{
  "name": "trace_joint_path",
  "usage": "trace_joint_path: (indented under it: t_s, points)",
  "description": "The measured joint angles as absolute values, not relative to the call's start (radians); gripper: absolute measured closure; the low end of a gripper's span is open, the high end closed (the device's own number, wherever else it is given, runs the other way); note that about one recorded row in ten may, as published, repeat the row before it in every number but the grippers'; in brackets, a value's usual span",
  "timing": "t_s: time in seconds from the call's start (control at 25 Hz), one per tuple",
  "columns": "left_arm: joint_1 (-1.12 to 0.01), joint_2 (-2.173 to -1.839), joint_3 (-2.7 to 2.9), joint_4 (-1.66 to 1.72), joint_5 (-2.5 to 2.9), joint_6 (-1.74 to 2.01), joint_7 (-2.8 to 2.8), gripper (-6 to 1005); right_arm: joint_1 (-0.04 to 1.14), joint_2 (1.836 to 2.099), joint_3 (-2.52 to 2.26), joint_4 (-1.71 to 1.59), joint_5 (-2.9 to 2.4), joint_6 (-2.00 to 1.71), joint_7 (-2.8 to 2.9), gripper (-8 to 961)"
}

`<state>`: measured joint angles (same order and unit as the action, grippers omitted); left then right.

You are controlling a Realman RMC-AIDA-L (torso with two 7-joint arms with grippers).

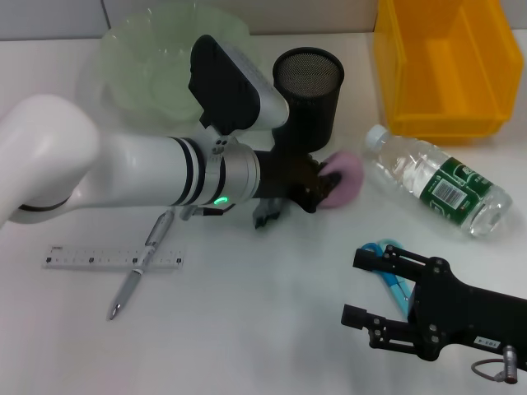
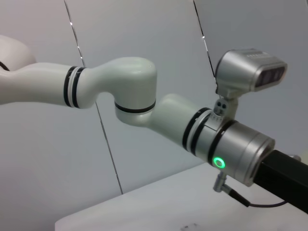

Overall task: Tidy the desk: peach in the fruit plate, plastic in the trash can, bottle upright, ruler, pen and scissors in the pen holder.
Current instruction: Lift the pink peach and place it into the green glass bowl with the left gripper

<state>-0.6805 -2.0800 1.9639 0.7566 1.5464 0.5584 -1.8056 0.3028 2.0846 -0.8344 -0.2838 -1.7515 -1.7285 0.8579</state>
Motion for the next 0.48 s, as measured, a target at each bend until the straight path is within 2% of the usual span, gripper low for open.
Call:
trace_joint_path:
  t_s: [0.16, 0.48]
  points:
    - [-0.630, -2.075, 1.955, 0.824, 1.547, 0.589, -1.806, 846, 0.304, 2.086, -0.834, -0.284, -1.746, -1.727, 0.858, 155]
    - [-0.441, -2.069, 1.761, 1.030, 1.556, 0.669, -1.789, 863, 0.307, 2.087, -0.833, -0.284, -1.736, -1.726, 0.859, 156]
